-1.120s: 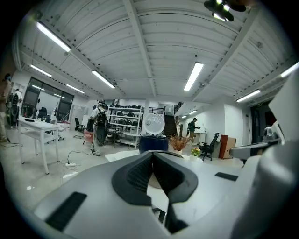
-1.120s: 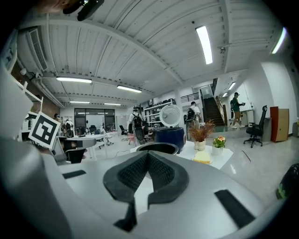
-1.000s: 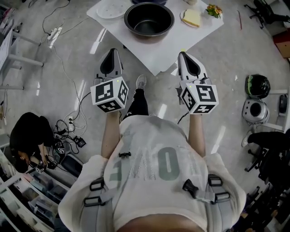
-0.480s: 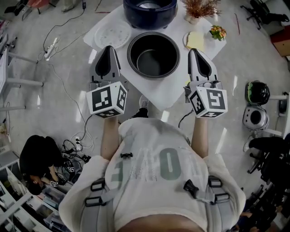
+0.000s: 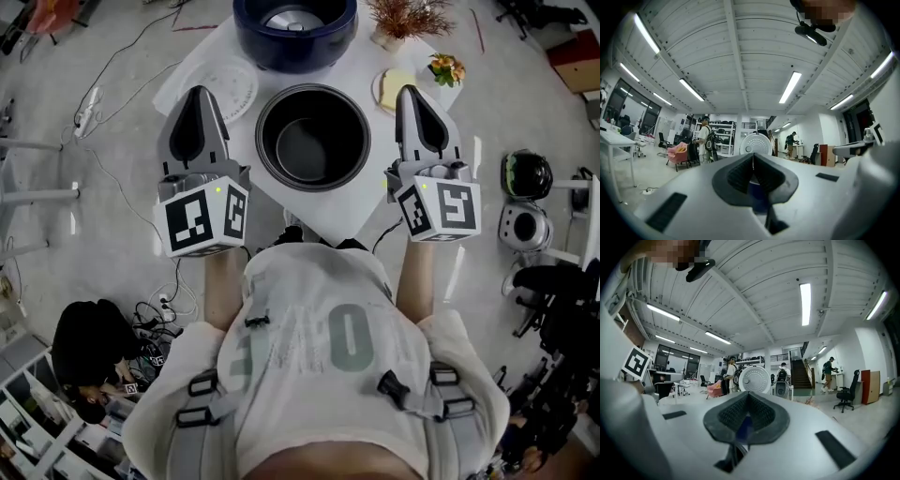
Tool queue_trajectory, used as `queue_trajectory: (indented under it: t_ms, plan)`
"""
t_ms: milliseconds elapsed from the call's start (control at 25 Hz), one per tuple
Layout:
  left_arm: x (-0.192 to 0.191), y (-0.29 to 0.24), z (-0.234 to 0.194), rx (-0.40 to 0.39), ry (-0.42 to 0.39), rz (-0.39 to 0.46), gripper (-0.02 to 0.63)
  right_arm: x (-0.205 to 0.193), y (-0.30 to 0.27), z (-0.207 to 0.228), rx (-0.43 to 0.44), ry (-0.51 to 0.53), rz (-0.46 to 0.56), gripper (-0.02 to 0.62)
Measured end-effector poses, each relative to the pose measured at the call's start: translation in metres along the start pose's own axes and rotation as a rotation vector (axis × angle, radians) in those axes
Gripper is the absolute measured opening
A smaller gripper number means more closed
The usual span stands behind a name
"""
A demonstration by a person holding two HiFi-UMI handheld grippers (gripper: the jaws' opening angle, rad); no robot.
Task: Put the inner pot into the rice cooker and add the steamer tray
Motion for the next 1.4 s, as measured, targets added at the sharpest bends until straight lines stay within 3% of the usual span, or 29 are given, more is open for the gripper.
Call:
queue_trajectory:
  t_ms: [720,1040,1120,1160,1240,1280,1320,1400]
  plan:
    - [-0.004,0.001,0.017,0.069,-0.026,-0.042,0.021,-0.001,-0.005,0.019,0.046,-0.035,0.014,0.009]
    - [0.001,-0.001,0.022,0.040,-0.029,-0.006,0.023,-0.008,-0.012,0.017,0.094,-0.041,-0.014,0.008]
    - [0.002,-0.002,0.023,-0.006,-0.003,0.001,0.028,-0.010,-0.017,0.013,0.145,-0.064,-0.029,0.139]
    - [0.002,-0.003,0.024,-0.036,0.012,0.002,0.076,-0.011,-0.019,0.012,0.170,-0.085,-0.033,0.195]
    - [0.005,-0.006,0.025,-0.091,0.051,0.010,0.274,-0.012,-0.021,0.012,0.205,-0.142,-0.031,0.329]
    - [0.006,-0.006,0.024,-0.106,0.071,0.016,0.316,-0.012,-0.022,0.013,0.214,-0.167,-0.033,0.379]
    - [0.006,-0.007,0.023,-0.114,0.087,0.018,0.358,-0.014,-0.023,0.015,0.216,-0.188,-0.037,0.379]
    - [0.004,-0.007,0.020,-0.119,0.103,0.006,0.371,-0.018,-0.024,0.019,0.224,-0.218,-0.048,0.379]
Point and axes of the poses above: the fingertips, and each gripper's own axes: y backward along the fingers, z to its right, x out of its top, the point moved 2 cm from there along y, backward along the fingers, and after that the axes turned 13 degrees about -z, right-handed, at the moved point
